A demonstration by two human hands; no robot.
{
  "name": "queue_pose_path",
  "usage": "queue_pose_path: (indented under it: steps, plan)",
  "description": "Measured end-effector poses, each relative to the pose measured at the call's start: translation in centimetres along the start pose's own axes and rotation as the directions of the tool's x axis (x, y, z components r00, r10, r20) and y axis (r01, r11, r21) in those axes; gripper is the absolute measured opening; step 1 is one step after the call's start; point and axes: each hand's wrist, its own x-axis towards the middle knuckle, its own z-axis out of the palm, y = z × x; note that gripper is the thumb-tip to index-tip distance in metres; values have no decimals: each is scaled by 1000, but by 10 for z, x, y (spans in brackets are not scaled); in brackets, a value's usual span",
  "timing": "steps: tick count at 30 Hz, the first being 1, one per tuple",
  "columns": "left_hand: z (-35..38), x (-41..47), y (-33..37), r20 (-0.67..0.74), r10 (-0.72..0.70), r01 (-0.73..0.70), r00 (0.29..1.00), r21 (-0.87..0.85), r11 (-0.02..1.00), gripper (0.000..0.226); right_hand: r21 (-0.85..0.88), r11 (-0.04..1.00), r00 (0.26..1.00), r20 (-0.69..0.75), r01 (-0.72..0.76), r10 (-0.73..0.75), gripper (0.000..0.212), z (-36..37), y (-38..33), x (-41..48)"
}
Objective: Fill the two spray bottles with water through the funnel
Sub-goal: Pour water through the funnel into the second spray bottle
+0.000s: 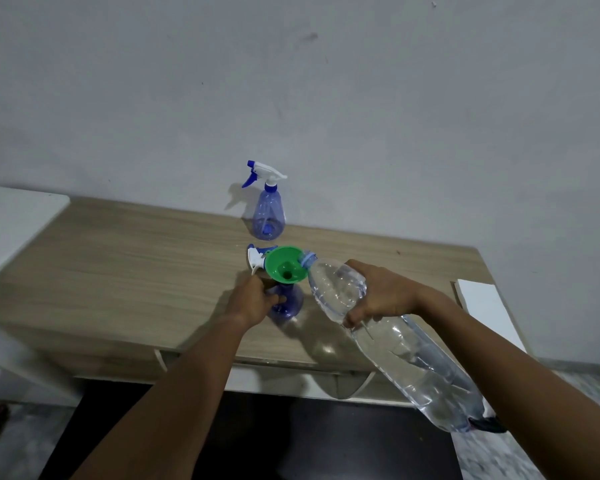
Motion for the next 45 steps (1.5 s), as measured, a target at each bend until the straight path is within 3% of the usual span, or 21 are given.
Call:
queue_pose_path:
  steps: [12, 21, 45]
  plan:
    - [-1, -2, 4, -8, 11, -11, 1000, -11, 1000, 31, -12, 1000, 999, 43, -25, 26, 83, -1, -2, 1]
    - [-2, -4, 4, 8, 9, -9, 1000, 11, 1000, 27, -16, 999, 998, 54, -43, 44, 70, -3, -8, -1]
    - [-3, -4, 5, 10, -21, 21, 1000, 75, 997, 30, -4, 999, 995, 90, -52, 52, 67, -4, -10, -1]
